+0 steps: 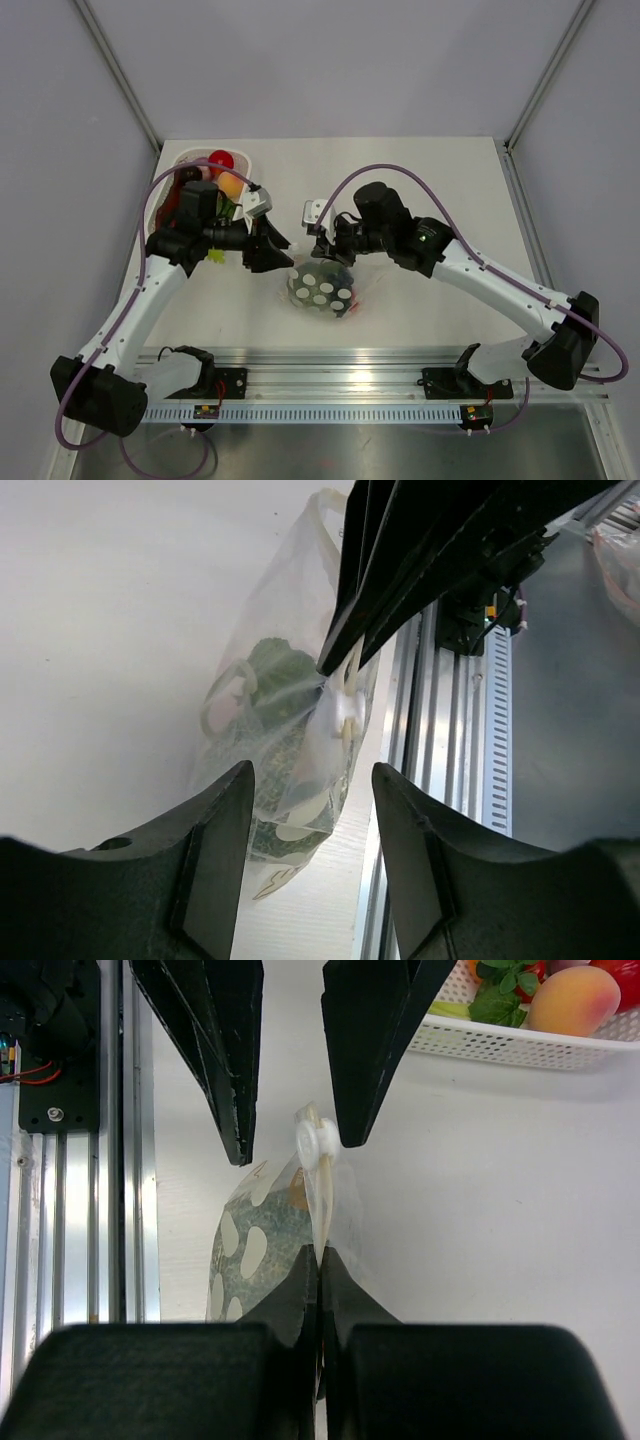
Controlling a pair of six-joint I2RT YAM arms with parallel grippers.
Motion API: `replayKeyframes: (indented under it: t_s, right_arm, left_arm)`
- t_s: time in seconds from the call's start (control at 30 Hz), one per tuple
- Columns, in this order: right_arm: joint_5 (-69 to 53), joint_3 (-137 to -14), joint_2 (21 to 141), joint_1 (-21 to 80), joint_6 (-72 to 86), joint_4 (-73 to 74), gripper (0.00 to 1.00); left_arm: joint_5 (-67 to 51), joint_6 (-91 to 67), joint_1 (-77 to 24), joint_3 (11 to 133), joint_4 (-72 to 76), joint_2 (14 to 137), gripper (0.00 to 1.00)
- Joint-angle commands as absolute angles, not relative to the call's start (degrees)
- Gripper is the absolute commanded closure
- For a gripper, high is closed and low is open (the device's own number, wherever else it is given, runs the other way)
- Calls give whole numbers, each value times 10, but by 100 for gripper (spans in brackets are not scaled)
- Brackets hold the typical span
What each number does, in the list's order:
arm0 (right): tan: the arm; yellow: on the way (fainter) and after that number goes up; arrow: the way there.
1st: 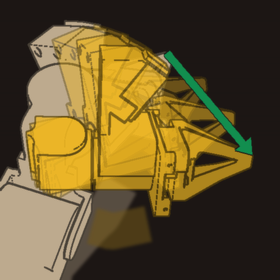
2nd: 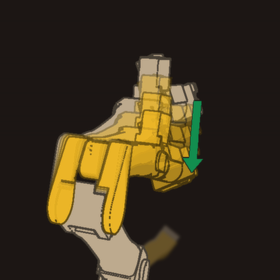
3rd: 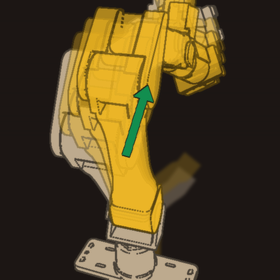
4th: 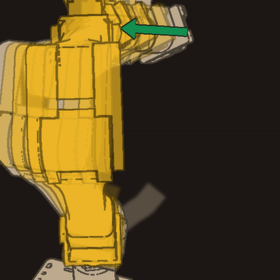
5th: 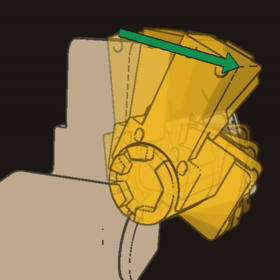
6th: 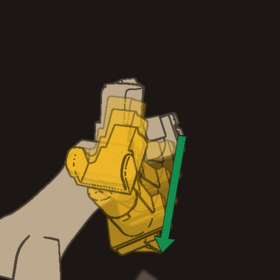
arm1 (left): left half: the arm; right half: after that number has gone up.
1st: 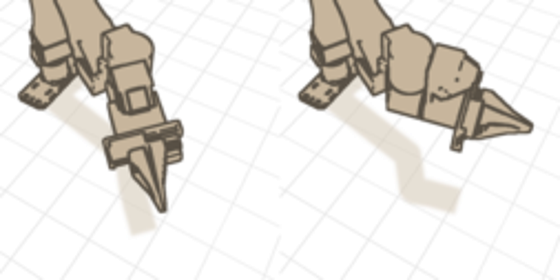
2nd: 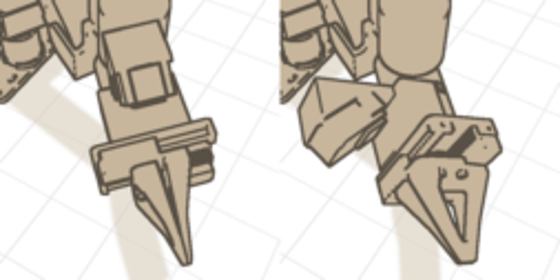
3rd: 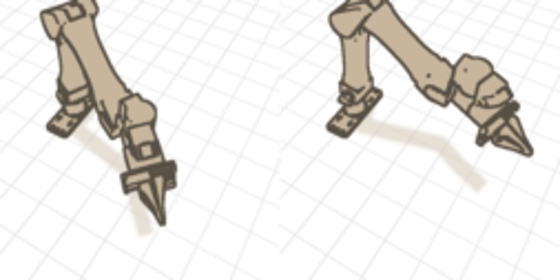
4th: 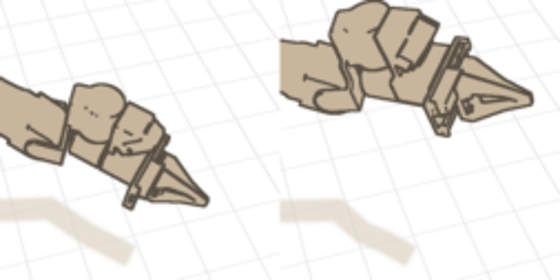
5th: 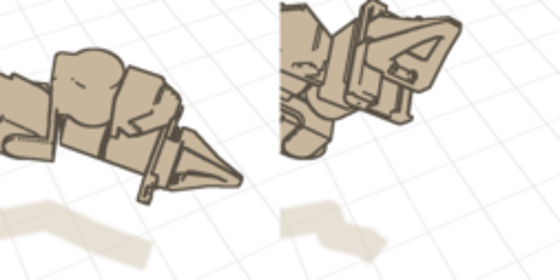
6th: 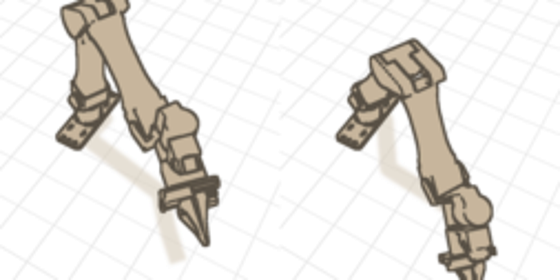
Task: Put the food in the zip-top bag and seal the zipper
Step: Zip the zipper food storage bag at the center of the board.
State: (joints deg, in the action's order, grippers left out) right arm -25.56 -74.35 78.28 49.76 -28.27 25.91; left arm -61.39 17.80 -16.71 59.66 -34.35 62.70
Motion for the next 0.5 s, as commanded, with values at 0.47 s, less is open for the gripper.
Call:
replayKeyframes:
  t_s: [0.47]
  right_arm:
    - [-274, -745, 762, 492, -269, 201, 100]
  left_arm:
    - [-682, 55, -188, 549, -153, 638, 60]
